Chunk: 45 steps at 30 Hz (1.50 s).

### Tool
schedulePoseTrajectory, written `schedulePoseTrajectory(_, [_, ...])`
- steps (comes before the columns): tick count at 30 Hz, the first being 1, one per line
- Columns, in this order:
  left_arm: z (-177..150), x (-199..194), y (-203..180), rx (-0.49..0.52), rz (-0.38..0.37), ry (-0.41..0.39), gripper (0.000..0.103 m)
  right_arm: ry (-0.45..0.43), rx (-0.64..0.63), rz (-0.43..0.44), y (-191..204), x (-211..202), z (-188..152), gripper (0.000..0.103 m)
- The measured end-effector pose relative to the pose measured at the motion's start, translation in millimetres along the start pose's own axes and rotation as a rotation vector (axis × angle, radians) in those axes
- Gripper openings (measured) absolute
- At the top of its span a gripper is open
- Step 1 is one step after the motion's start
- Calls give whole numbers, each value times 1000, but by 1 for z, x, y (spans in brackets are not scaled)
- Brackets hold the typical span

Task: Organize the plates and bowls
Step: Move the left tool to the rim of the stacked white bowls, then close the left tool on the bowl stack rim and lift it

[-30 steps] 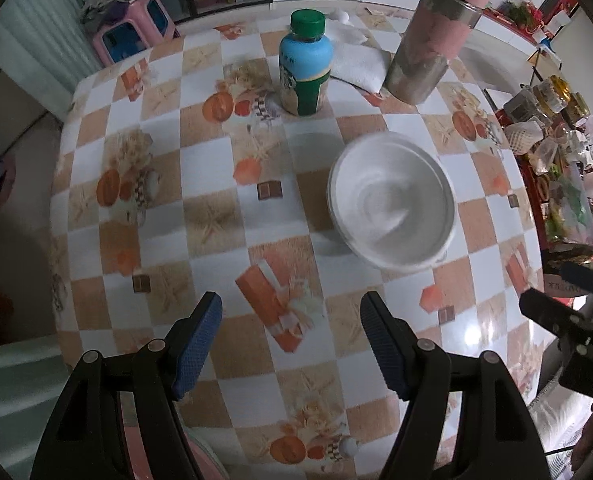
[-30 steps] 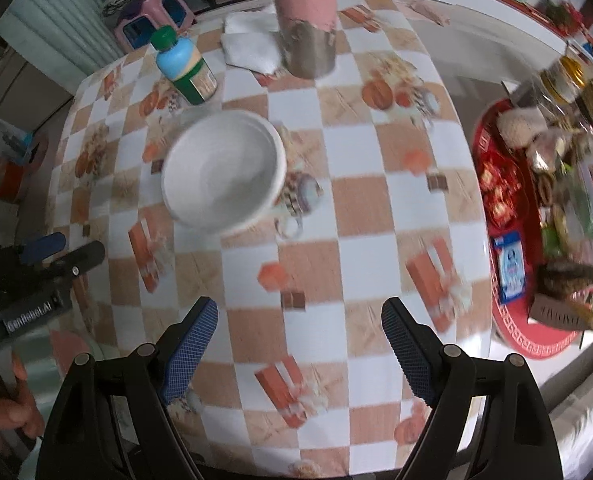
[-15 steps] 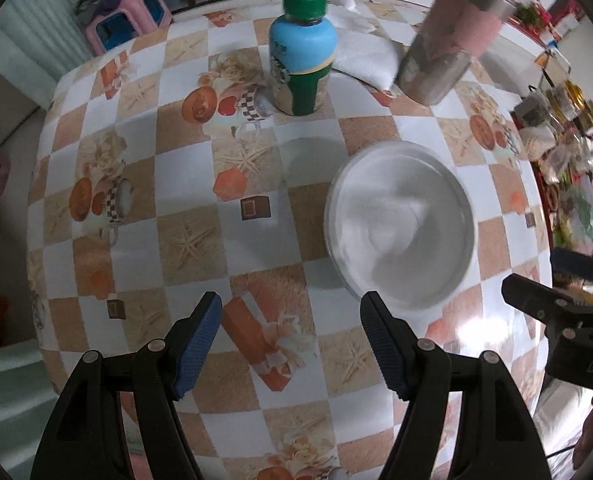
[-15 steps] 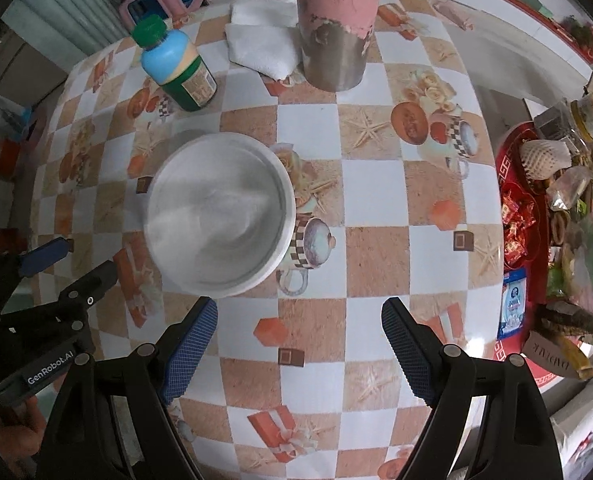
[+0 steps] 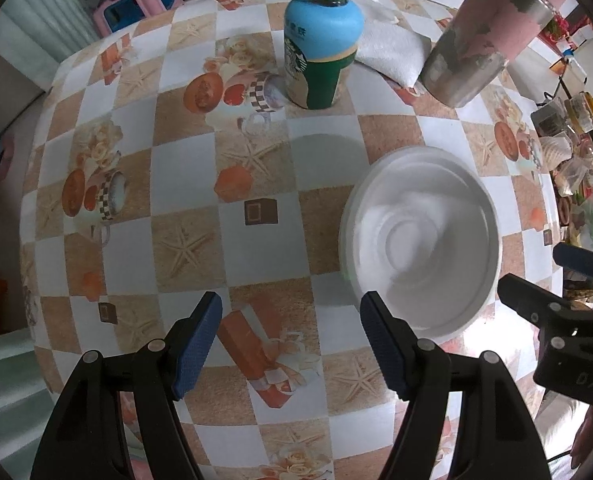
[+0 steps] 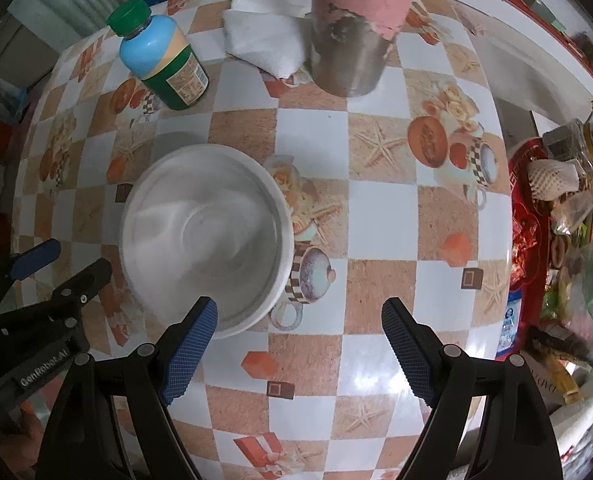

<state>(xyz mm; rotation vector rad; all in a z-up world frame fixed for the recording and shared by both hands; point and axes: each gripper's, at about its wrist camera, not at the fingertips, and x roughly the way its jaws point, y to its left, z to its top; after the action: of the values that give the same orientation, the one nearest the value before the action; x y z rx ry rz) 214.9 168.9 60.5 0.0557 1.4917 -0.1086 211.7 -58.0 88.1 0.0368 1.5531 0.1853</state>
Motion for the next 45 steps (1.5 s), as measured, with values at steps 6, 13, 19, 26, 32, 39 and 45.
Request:
schedulePoseTrajectory(6, [3,8,-3,9,-16,15,75,5,-14,-13,-1,6,4,85])
schedulePoseTrajectory(13, [1,18,-5,13,-57,34,75,11,17,16,-8,12,12,85])
schedulePoseTrajectory(19, [3,30,-8,-6,-73,47,75,8,-13,29,-1,18,18,85])
schedulePoseTrajectory(26, [6,53,-16,-14,-70,75,74,56,-20,68,2,41,26,60])
schedulePoseTrajectory(32, [10,62,-21,-17,-77,75,62,62,-33,84,6,56,34,60])
schedulePoseTrajectory(39, [17,68,-37,-6,-119,87,28,69,-56,75,11,66,31,22])
schedulePoseTrajectory(45, [18,63,-35,-22,-117,72,27,55,-50,85,7,62,31,21])
